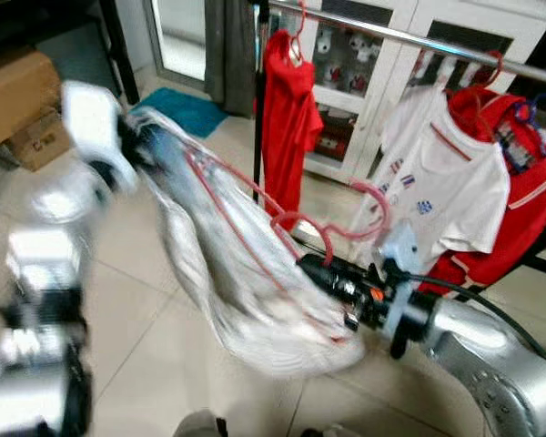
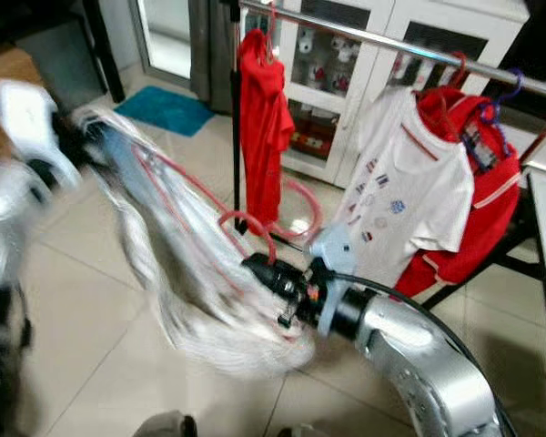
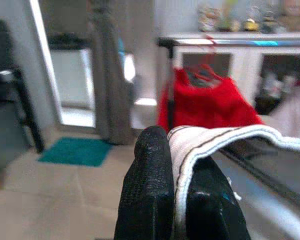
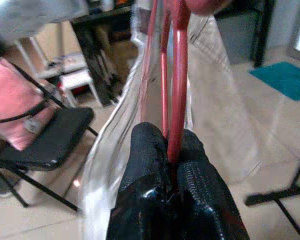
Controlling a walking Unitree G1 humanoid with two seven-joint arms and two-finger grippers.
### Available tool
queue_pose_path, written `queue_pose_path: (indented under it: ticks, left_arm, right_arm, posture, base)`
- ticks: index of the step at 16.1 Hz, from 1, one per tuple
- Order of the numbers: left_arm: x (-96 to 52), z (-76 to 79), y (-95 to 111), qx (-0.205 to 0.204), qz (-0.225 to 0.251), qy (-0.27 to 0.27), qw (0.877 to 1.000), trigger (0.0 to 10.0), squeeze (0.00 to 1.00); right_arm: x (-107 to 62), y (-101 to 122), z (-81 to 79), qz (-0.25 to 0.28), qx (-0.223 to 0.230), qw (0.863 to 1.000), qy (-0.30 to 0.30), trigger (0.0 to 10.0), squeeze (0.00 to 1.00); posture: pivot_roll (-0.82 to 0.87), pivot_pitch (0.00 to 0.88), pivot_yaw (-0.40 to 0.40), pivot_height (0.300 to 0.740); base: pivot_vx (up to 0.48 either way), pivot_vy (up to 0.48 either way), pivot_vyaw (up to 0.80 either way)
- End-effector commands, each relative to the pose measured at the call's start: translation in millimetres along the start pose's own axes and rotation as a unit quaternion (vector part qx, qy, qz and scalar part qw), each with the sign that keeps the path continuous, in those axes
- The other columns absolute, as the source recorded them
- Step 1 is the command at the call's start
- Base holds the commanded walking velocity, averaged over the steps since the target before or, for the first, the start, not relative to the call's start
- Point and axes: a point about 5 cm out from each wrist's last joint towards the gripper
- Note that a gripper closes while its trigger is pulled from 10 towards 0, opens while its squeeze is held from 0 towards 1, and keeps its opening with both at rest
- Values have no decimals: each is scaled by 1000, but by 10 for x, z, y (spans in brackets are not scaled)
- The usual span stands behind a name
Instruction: Hang hanger
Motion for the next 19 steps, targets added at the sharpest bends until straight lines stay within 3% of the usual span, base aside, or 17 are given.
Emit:
queue_pose_path:
  ticks: [1,3,5,7,8,9,10,11,13,14,15,16,17,19]
  left_arm:
    - [18,-296,70,-5,5,66,998,0,0]
    - [54,-405,62,-32,1,83,996,0,0]
    - [86,-409,-53,-50,-18,79,995,0,0]
    - [119,-165,-267,-70,-48,24,996,0,0]
    - [118,268,-460,-81,-73,-69,992,0,0]
    - [118,268,-460,-81,-73,-69,992,0,0]
    - [-10,794,-568,-119,-71,-173,975,0,0]
    - [-125,970,-626,-132,-76,-198,968,0,0]
    - [-271,994,-709,-137,-88,-196,967,0,0]
    - [-384,935,-723,-141,-84,-168,972,0,0]
    - [-448,855,-717,-137,-79,-134,978,0,0]
    - [-515,753,-732,-105,-83,-89,987,4118,0]
    - [-617,700,-771,-71,-108,-63,990,10000,0]
    - [-738,744,-743,-44,-103,-59,992,10000,0]
  right_arm:
    - [-87,21,31,5,12,1000,3,0,0]
    - [-95,27,52,12,16,1000,2,0,0]
    - [-86,45,83,39,32,999,-18,0,0]
    - [10,83,220,86,53,990,-94,0,0]
    - [128,213,419,176,103,961,-189,0,0]
    - [128,213,419,176,103,961,-189,0,0]
    - [171,226,694,265,200,887,-320,0,0]
    - [165,139,795,274,224,856,-377,0,0]
    - [145,90,807,261,199,857,-397,0,0]
    - [133,60,808,237,172,863,-413,3451,0]
    - [145,6,802,197,150,873,-420,9412,0]
    - [177,-50,773,150,104,894,-408,10000,0]
    - [203,-198,790,74,74,900,-422,10000,0]
    - [159,-306,793,44,64,896,-437,10000,0]
  posture:
    - [76,22,-65,740]
    - [68,9,-52,740]
    - [73,0,-41,740]
    - [84,0,-34,740]
    - [119,0,-46,740]
    - [119,0,-46,740]
    - [137,0,-52,740]
    - [141,0,-50,740]
    - [147,0,-56,740]
    - [149,0,-60,740]
    - [147,0,-61,740]
    - [145,0,-62,740]
    - [143,0,-65,740]
    - [140,1,-81,740]
  base:
    - [0,0,0]
    - [0,0,0]
    - [0,0,0]
    - [0,0,0]
    - [0,0,0]
    - [0,0,0]
    - [0,0,0]
    - [0,0,0]
    - [0,0,0]
    - [0,0,0]
    - [0,0,0]
    - [0,0,0]
    - [0,0,0]
    - [0,0,-778]
Point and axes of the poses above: a point about 5 cm out from each wrist's last joint towards the gripper, its own x axis pointing out of the wrist towards the gripper, its own y axis along the axis of the wrist's last joint, z = x × y, and after that the axes turned 1 degree about -x, right-handed
